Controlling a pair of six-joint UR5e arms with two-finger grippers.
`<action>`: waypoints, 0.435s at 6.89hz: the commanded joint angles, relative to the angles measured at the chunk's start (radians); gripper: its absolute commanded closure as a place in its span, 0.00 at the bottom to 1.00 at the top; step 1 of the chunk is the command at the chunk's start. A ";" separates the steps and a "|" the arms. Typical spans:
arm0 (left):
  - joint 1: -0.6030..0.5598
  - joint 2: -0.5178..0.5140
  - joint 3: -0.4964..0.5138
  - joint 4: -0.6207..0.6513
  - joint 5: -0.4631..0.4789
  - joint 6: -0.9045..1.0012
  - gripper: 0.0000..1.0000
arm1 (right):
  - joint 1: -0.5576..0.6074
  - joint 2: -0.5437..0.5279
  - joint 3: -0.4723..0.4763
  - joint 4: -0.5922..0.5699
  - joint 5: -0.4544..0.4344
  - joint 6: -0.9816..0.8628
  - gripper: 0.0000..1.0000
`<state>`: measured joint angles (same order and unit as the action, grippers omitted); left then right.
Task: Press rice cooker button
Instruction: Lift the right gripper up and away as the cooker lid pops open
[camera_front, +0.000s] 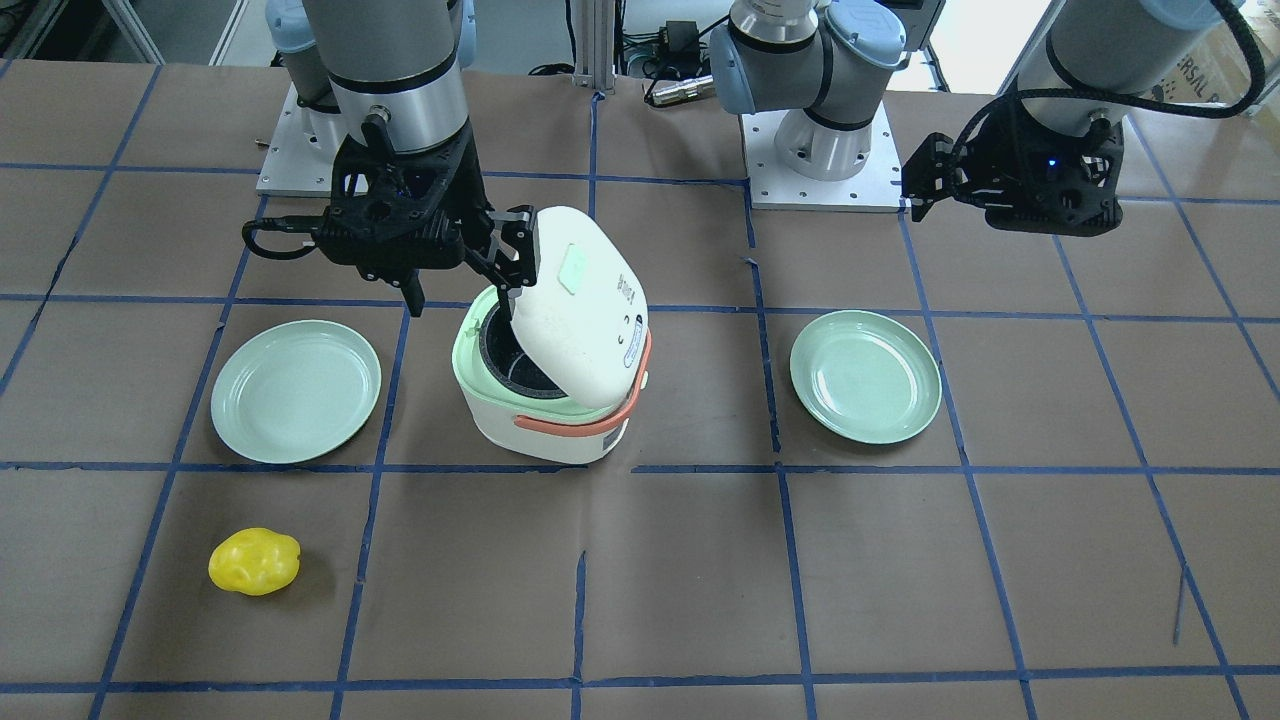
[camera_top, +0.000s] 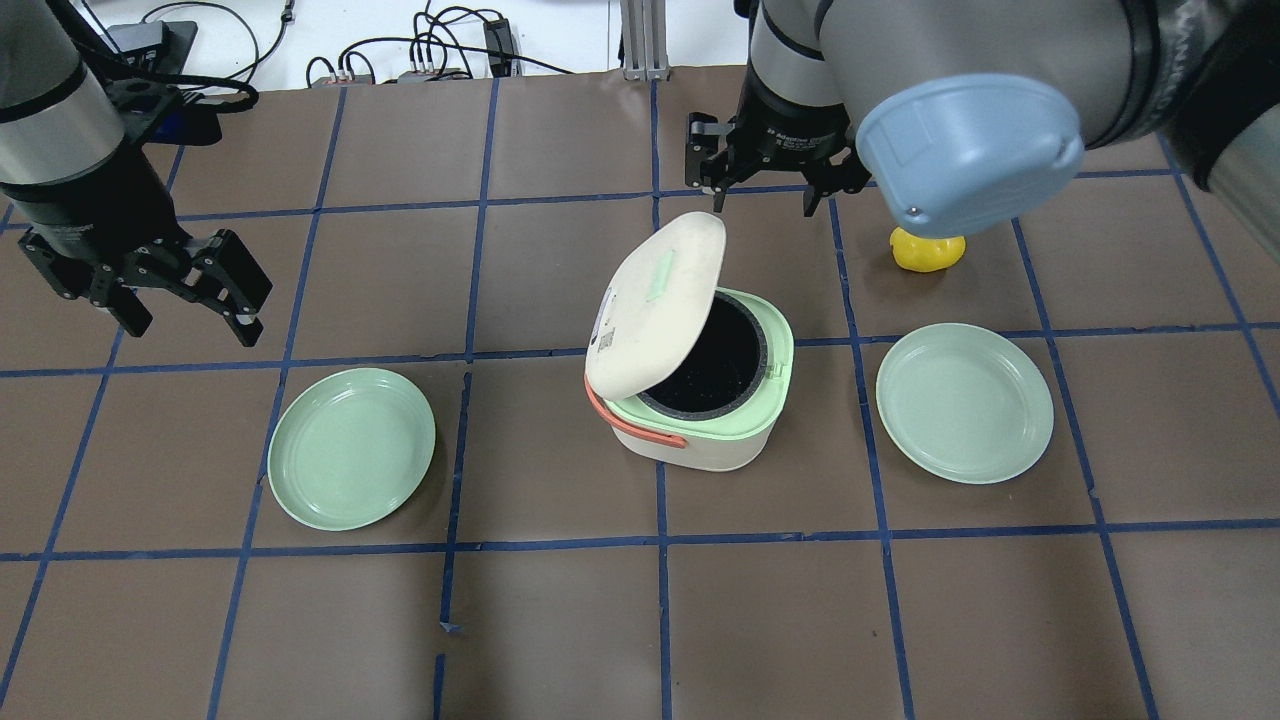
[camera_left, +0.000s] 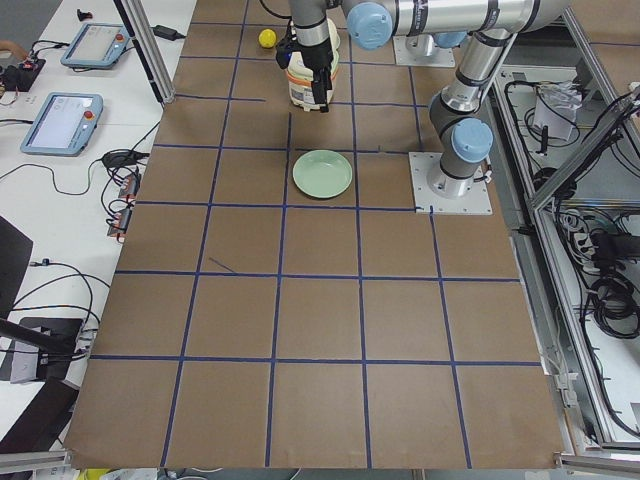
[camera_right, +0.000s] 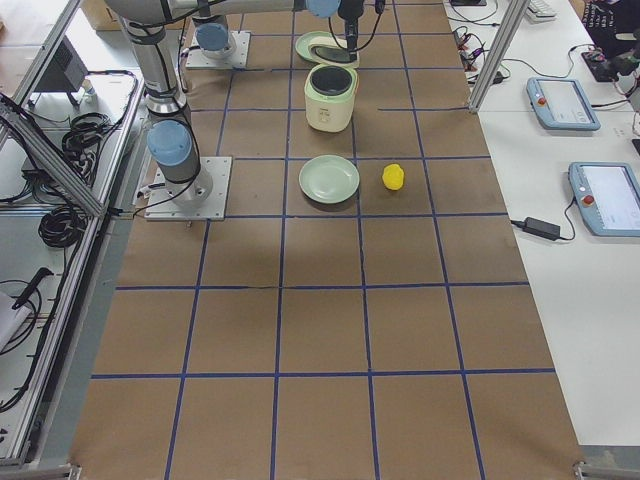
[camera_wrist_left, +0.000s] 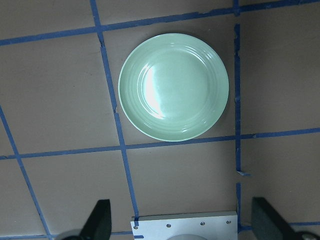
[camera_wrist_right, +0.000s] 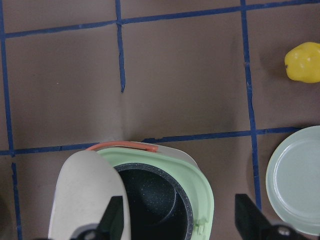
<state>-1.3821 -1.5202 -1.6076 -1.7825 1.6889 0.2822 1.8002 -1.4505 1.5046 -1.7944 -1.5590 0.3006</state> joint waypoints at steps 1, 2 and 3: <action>0.000 0.000 0.000 0.000 0.000 0.000 0.00 | -0.095 -0.008 -0.012 0.026 0.003 -0.155 0.00; 0.000 0.000 0.000 0.000 0.000 0.000 0.00 | -0.117 -0.013 -0.007 0.042 0.003 -0.196 0.00; 0.000 0.000 0.000 0.000 0.000 0.000 0.00 | -0.120 -0.014 -0.007 0.065 -0.003 -0.199 0.00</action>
<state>-1.3821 -1.5202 -1.6076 -1.7825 1.6889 0.2823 1.6970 -1.4614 1.4952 -1.7533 -1.5577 0.1297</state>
